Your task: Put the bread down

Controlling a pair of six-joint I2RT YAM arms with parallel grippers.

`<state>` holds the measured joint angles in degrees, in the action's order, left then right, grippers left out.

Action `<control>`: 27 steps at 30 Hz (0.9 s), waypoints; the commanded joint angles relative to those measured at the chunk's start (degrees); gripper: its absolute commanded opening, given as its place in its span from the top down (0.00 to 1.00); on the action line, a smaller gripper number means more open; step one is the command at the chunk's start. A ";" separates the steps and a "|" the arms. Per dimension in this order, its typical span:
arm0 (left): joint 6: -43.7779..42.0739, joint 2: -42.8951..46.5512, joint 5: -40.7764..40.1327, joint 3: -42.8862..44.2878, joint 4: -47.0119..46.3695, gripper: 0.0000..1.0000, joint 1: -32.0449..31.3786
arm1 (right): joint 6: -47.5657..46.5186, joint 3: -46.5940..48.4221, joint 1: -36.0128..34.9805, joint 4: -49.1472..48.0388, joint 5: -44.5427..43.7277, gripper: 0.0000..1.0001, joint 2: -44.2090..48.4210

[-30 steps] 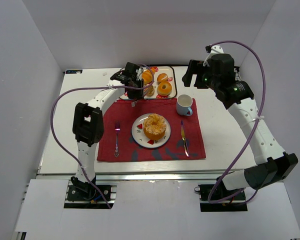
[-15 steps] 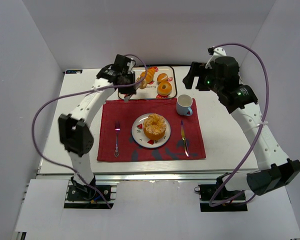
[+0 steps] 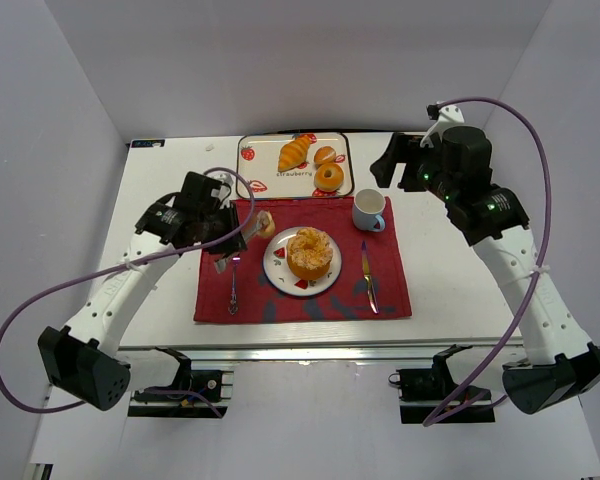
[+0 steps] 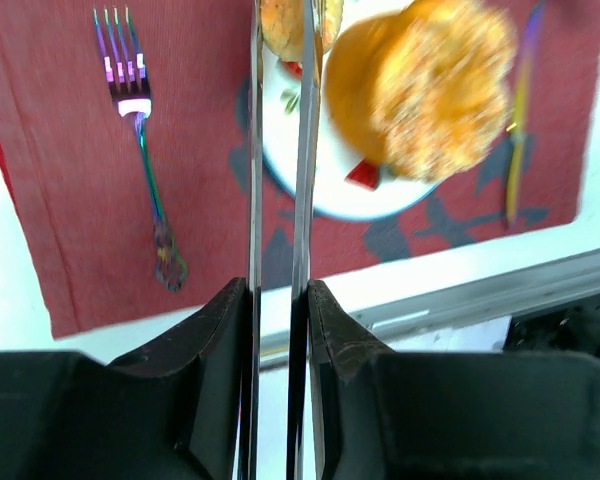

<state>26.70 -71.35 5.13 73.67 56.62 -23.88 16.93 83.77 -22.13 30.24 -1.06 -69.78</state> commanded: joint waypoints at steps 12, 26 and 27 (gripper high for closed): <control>3.71 1.92 3.32 -9.24 -4.07 0.65 -5.46 | 0.56 -0.45 0.25 -0.36 -0.70 0.11 3.60; 3.09 1.21 -2.05 -8.19 1.38 0.45 -9.78 | 0.91 -0.53 0.16 -0.36 -0.87 0.11 3.60; 3.27 1.30 -2.31 -8.02 1.47 0.43 -9.87 | 1.00 -0.62 0.16 -0.44 -0.87 0.11 3.68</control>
<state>29.98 -71.02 4.45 64.23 57.04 -33.04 17.61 83.46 -22.13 30.41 -1.52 -67.31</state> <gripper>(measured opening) 0.558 0.895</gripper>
